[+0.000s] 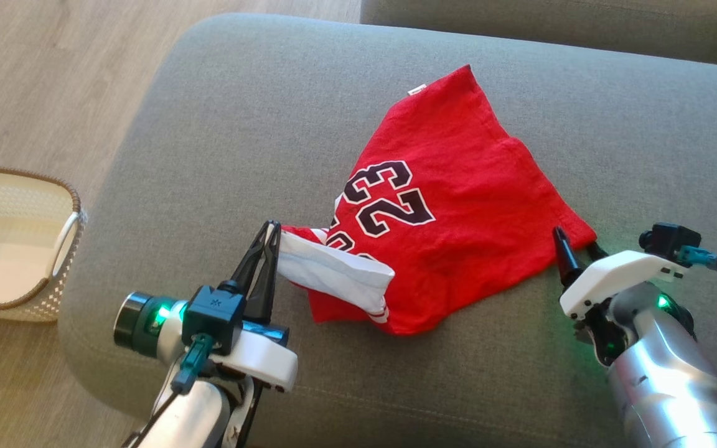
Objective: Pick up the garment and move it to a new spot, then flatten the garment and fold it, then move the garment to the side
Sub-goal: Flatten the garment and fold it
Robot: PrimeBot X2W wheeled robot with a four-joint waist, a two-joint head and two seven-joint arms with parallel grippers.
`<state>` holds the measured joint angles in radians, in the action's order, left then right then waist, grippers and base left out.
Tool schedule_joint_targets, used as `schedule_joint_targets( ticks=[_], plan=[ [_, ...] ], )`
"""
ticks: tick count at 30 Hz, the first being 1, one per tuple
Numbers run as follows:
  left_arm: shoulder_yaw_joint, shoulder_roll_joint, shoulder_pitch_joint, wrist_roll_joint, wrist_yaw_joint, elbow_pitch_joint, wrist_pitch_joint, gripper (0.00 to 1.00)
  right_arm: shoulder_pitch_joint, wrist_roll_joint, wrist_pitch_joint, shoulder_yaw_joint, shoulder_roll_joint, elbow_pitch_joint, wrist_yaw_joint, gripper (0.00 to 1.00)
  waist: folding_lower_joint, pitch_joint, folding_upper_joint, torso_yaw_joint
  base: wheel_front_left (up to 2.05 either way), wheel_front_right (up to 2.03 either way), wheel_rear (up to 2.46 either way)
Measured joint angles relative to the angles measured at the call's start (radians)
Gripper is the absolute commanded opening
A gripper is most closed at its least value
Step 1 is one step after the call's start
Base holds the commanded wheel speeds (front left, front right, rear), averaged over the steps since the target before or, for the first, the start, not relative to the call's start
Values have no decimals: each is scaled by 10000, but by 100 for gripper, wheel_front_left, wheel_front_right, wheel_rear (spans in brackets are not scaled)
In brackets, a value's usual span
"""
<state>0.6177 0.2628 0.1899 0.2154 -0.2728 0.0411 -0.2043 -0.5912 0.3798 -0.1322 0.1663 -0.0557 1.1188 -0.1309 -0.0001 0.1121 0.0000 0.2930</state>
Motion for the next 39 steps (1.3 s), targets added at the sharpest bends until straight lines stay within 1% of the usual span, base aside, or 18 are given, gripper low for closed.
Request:
schedule_joint_targets(
  ticks=[1,4,6,11,18,21,24,27,31,34,35,36,37,38,39],
  plan=[
    [2,4,-21,0,-2,4,0,0,-49,25,-10,-69,-6,111,0,0,0,-7,0,2,0,0,0],
    [-29,36,-25,0,-17,15,0,0,-154,102,-125,-441,-13,343,0,0,0,-40,0,-44,0,0,0],
    [-132,107,-26,17,-107,23,-6,0,-153,102,-359,-629,0,405,0,0,0,-89,0,-116,0,0,0],
    [-522,397,-55,104,-295,-102,-96,0,-200,21,-759,-838,-2,349,0,0,0,-294,0,-409,0,0,0],
    [-1313,1028,-62,265,-612,-591,-190,0,-558,-199,-907,-953,-15,-537,0,0,0,-785,0,-983,0,0,0],
    [-1670,1256,-62,355,-625,-746,-228,0,-558,-209,-976,-1041,-25,-1093,0,0,0,-1055,0,-1257,0,0,0],
    [-1954,1419,-62,430,-763,-1026,-267,0,-543,-207,-949,-1080,-35,-1873,0,0,0,-1342,0,-1540,0,0,0],
    [-2268,1551,-49,477,-805,-1300,-320,0,-539,-182,-725,-1049,-48,-3043,0,0,0,-1560,0,-1855,0,0,0],
    [-2656,1676,54,504,-984,-1799,-359,0,-429,-88,-169,-704,-50,-4943,0,0,0,-1794,0,-2212,0,0,0],
    [-2846,1724,200,502,-1064,-2142,-431,0,24,58,454,-267,-40,-6569,0,0,0,-1916,0,-2427,0,0,0],
    [-2943,1726,269,504,-1072,-2357,-439,0,503,579,970,75,-27,-7532,0,0,0,-1966,0,-2551,0,0,0],
    [-2943,1726,269,504,-1072,-2357,-439,0,503,579,970,75,-27,-7532,0,0,0,-1966,0,-2551,0,0,0],
    [-2980,1726,268,506,-1074,-2460,-441,0,1040,1536,1381,341,-25,-8226,0,0,0,-2000,0,-2641,0,0,0],
    [-2980,1726,268,506,-1074,-2460,-441,0,1040,1536,1381,341,-25,-8226,0,0,0,-2000,0,-2641,0,0,0],
    [-2984,1712,240,556,-1076,-2537,-441,0,1639,2426,1676,550,-13,-8717,0,0,0,-2009,0,-2723,0,0,0]
  ],
)
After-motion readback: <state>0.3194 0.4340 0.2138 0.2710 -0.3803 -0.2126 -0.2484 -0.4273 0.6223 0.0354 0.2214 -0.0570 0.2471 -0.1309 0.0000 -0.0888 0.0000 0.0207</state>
